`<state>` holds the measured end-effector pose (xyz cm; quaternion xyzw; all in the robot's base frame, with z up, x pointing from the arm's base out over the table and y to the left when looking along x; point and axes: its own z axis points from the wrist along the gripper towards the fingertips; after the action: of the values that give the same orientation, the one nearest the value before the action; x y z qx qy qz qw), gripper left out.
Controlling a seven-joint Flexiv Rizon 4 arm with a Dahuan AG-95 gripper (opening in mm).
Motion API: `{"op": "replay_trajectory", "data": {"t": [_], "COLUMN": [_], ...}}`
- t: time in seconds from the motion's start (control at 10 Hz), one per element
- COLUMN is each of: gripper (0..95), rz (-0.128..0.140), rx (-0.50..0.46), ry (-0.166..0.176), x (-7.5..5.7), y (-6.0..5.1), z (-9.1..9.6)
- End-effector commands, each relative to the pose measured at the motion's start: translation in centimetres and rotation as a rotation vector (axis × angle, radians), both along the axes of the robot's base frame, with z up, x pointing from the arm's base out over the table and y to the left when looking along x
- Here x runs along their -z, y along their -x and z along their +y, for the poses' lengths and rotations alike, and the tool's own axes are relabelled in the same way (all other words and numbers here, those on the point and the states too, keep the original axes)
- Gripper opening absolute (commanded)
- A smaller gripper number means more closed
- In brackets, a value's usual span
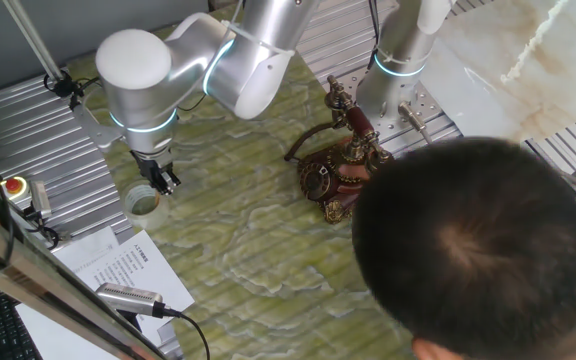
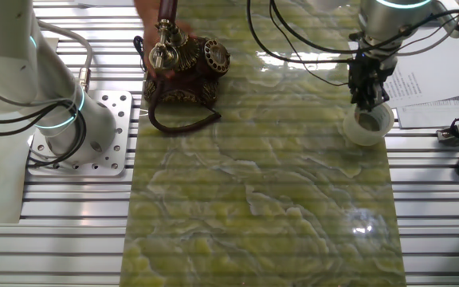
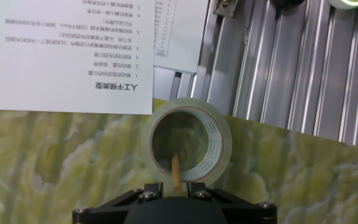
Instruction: Dial a number on an old rotary phone
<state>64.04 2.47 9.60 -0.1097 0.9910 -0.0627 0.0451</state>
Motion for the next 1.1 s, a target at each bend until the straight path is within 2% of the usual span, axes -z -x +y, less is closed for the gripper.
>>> {"op": "replay_trajectory", "data": {"t": [0.1,1.1], "gripper": [19.0,19.0], "rz": [-0.001,-0.007], "rx": [-0.003,-0.016], "ry": [0.000,0.002], "x": [0.04,0.40], "y": [-0.07,-0.08], "z": [-0.22,-0.30]}}
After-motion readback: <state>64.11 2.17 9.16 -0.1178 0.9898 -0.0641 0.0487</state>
